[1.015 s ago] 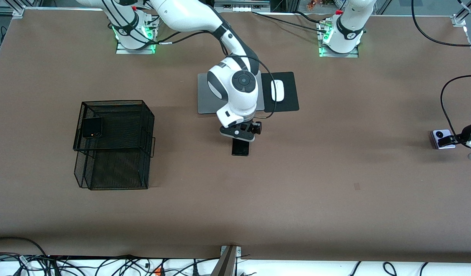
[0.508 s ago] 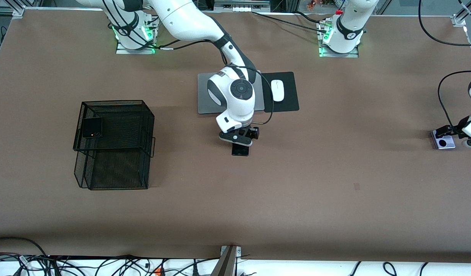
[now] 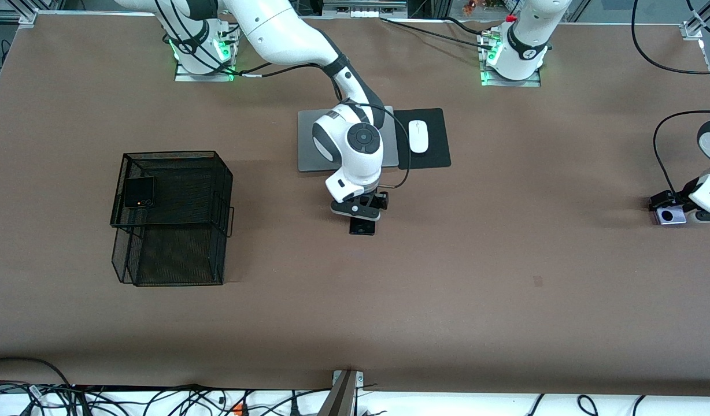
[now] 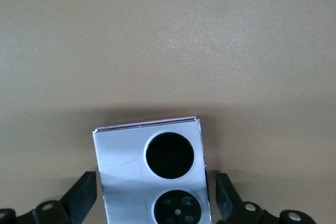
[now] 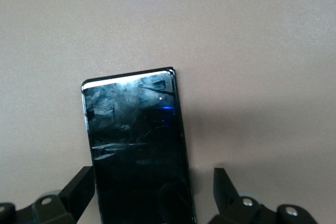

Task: Place phones with both arms
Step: 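Grasp the tall phone with the right gripper while the left gripper grasps the white phone, then lower the tall phone into the basket while the left gripper carries the white phone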

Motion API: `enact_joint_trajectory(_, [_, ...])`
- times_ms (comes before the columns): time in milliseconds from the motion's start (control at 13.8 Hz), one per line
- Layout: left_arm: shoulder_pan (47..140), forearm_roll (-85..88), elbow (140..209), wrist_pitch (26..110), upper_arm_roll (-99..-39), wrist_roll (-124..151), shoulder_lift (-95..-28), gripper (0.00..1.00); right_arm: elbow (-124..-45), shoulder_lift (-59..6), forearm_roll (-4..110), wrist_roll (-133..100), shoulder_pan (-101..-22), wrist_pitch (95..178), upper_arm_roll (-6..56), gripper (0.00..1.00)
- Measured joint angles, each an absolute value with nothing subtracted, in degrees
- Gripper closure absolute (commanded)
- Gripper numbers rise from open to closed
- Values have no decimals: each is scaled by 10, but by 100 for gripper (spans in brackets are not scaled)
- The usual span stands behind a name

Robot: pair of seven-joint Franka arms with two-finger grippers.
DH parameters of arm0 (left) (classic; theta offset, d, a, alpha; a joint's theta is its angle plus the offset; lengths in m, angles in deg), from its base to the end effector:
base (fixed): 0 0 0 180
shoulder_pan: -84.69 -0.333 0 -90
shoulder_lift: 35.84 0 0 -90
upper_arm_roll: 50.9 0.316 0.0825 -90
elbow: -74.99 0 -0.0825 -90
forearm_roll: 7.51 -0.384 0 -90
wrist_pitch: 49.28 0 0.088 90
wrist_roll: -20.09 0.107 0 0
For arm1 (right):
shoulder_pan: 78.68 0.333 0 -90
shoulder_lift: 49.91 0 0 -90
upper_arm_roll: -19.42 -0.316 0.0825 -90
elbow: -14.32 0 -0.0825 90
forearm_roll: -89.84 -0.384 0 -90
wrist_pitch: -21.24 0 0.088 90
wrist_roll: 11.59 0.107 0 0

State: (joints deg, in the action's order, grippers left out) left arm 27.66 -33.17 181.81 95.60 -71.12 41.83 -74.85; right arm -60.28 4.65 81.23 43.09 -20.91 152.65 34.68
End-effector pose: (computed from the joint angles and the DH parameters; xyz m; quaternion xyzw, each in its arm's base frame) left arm 0.5077 0.3882 0.1708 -0.9993 0.0113 -0.0116 0.0323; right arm 0.5166 0.5448 0.1828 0.9936 -0.0960 0.0599 0.0051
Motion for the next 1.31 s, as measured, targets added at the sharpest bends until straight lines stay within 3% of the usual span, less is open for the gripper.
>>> enact_joint_trajectory(145, [277,-332,1818,956,-711,418,-749,23,-607,47,812,422,-209,1534,345,0])
enact_joint_trajectory(290, [276,-332,1818,956,-712,418,-748,23,-611,48,812,416,-208,1544,338,0])
enact_joint_trajectory(363, [276,-332,1818,956,-712,418,-748,28,-612,48,812,415,-207,1547,336,0])
enact_joint_trajectory(580, [276,-332,1818,956,-712,418,-748,56,-613,49,812,415,-206,1552,335,0])
enact_joint_trajectory(725, [276,-332,1817,956,-712,418,-748,57,-614,52,812,415,-206,1554,335,0])
enact_joint_trajectory(798, [277,-332,1817,956,-713,418,-748,57,-614,54,812,415,-206,1555,335,10])
enact_joint_trajectory(943, [276,-332,1813,956,-721,418,-747,56,-614,54,812,414,-206,1556,335,65])
enact_joint_trajectory(1015, [277,-332,1809,951,-729,418,-745,56,-613,52,812,414,-206,1556,335,87])
enact_joint_trajectory(1088, [277,-332,1801,935,-740,418,-742,55,-613,52,812,414,-206,1556,335,100])
enact_joint_trajectory(1305, [277,-332,1761,839,-778,418,-726,55,-613,52,812,414,-207,1556,335,100])
